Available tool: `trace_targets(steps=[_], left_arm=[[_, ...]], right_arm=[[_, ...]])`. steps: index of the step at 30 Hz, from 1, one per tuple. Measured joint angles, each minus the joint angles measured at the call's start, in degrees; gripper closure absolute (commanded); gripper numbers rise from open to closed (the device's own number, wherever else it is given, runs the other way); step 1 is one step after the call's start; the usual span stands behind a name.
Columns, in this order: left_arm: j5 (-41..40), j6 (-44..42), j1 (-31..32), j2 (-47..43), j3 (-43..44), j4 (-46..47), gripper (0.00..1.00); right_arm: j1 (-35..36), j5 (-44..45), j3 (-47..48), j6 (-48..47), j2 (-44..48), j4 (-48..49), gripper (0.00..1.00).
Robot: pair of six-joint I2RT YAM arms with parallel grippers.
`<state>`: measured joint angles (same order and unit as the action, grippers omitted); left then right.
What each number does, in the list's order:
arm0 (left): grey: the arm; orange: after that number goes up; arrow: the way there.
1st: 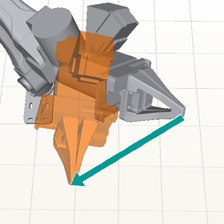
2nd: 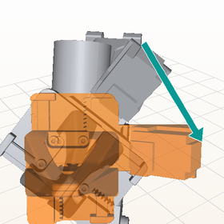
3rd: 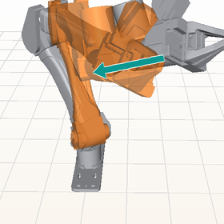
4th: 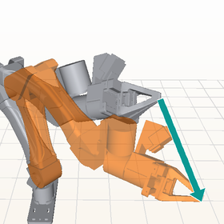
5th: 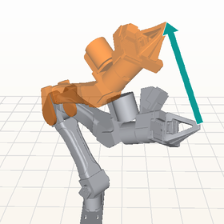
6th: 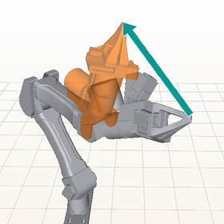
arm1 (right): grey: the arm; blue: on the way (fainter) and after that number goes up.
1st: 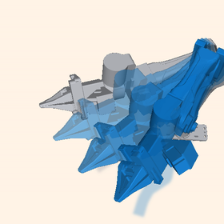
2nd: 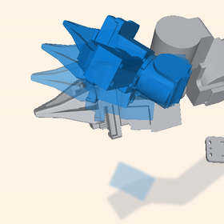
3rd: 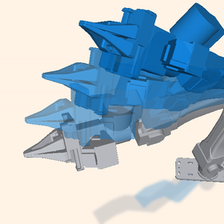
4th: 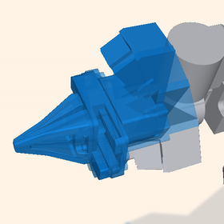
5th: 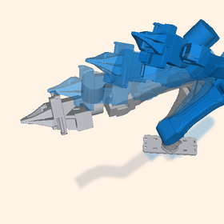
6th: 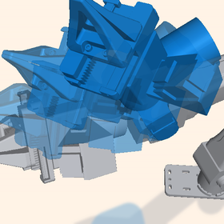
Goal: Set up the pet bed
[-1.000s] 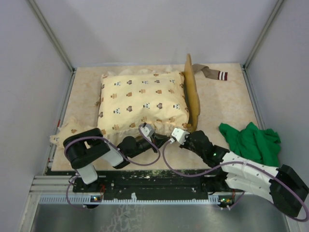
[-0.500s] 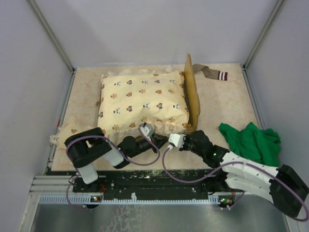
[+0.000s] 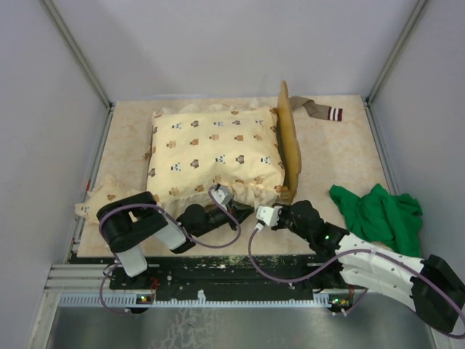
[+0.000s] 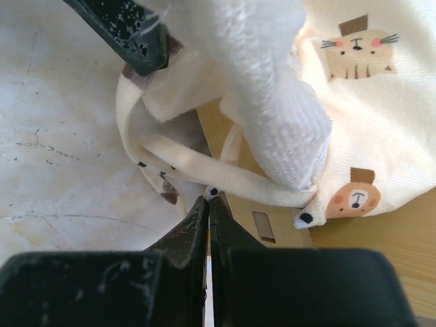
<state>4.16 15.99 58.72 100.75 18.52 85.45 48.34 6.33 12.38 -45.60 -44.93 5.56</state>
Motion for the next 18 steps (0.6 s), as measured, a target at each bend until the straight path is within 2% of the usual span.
trace_targets(steps=[6, 10, 16, 17, 18], left_arm=[[0.0, 0.81, 0.0, -0.44, 0.46, -0.68, 1.0], [0.07, 0.98, 0.0, -1.4, 0.46, -2.1, 1.0], [3.26, 1.18, 0.0, -4.31, -2.78, -0.22, 0.88], [4.11, 1.29, 0.0, -4.31, -4.07, 0.81, 0.83], [5.09, 1.4, 0.0, -4.26, -5.11, 1.25, 0.72]], right_arm=[[0.04, 1.51, 0.0, -0.26, -1.36, -0.04, 1.0], [0.04, 3.58, -0.09, -0.24, 1.2, -0.46, 1.0], [-0.72, 2.27, -1.16, -1.46, 5.33, 1.4, 1.0], [-1.31, 1.2, -1.16, -1.88, 4.87, 1.86, 1.0], [-1.81, 0.44, -1.16, -2.19, 4.17, 2.16, 1.0]])
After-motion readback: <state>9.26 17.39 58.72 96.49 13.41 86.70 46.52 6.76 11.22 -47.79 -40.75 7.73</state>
